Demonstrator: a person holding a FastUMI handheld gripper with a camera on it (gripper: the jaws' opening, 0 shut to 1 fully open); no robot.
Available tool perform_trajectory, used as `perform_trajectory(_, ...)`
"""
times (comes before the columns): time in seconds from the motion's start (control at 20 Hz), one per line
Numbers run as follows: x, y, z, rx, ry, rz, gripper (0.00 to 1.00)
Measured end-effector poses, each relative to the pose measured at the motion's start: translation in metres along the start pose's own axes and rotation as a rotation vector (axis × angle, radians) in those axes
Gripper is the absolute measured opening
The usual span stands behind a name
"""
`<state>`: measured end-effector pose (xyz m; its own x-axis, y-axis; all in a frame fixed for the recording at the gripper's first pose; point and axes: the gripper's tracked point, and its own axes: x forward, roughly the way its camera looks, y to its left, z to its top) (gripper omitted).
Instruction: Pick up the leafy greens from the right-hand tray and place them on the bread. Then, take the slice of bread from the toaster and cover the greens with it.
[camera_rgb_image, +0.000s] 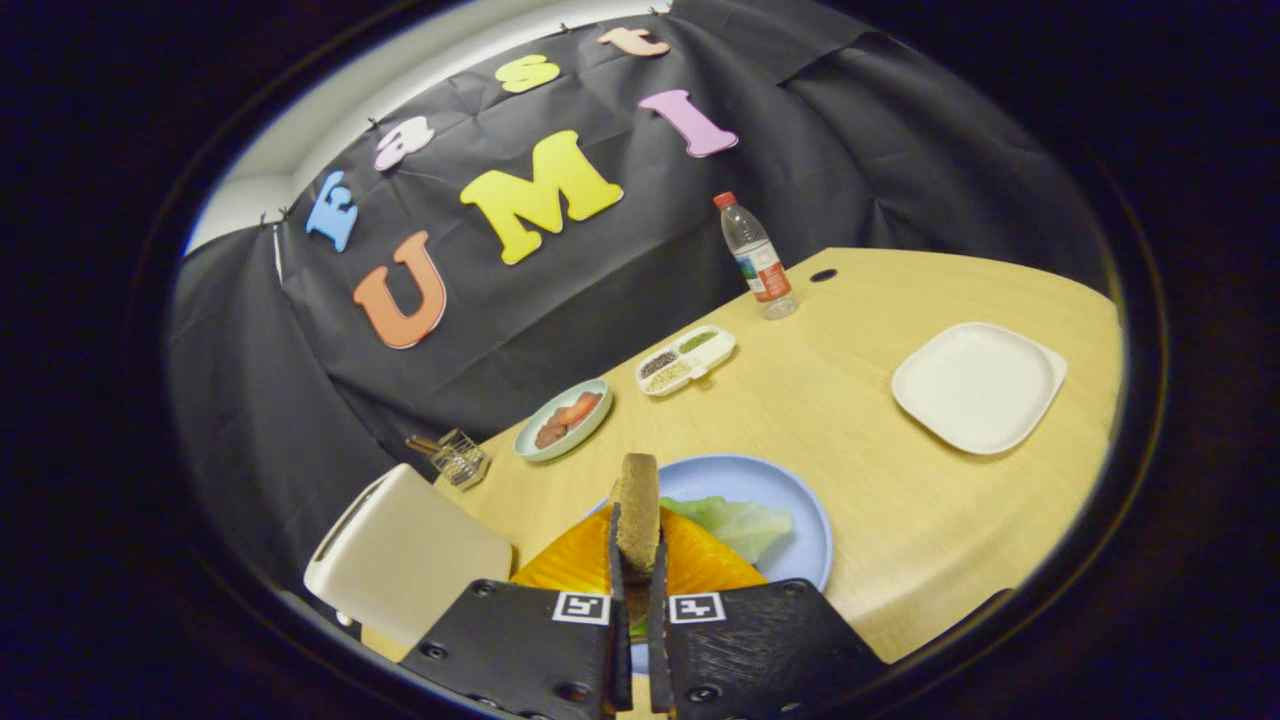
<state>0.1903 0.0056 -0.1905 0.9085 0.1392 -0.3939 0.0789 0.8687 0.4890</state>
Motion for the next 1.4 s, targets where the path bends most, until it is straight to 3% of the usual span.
perform_trajectory(0.05, -0.002, -0.002, 0.0, -0.028, 0.0, 0.002, 0.07)
perform_trajectory(0.2, 0.0, -0.012, -0.004, -0.057, 0.008, -0.009, 0.25)
perform_trajectory(0.25, -0.001, -0.016, -0.004, -0.057, 0.013, -0.016, 0.27)
perform_trajectory(0.45, -0.003, -0.038, -0.006, -0.107, 0.028, -0.074, 0.54)
perform_trajectory(0.5, -0.005, -0.042, -0.005, -0.114, 0.03, -0.079, 0.53)
perform_trajectory(0.55, -0.006, -0.044, -0.002, -0.119, 0.025, -0.08, 0.59)
perform_trajectory(0.65, -0.012, -0.046, 0.009, -0.159, -0.008, -0.087, 0.71)
perform_trajectory(0.7, -0.018, -0.045, 0.017, -0.182, -0.034, -0.09, 0.73)
perform_trajectory(0.85, -0.045, -0.043, 0.045, -0.255, -0.119, -0.11, 0.92)
perform_trajectory(1.0, -0.092, -0.037, 0.073, -0.334, -0.207, -0.14, 0.96)
perform_trajectory(1.4, -0.232, 0.024, 0.103, -0.494, -0.396, -0.089, 0.96)
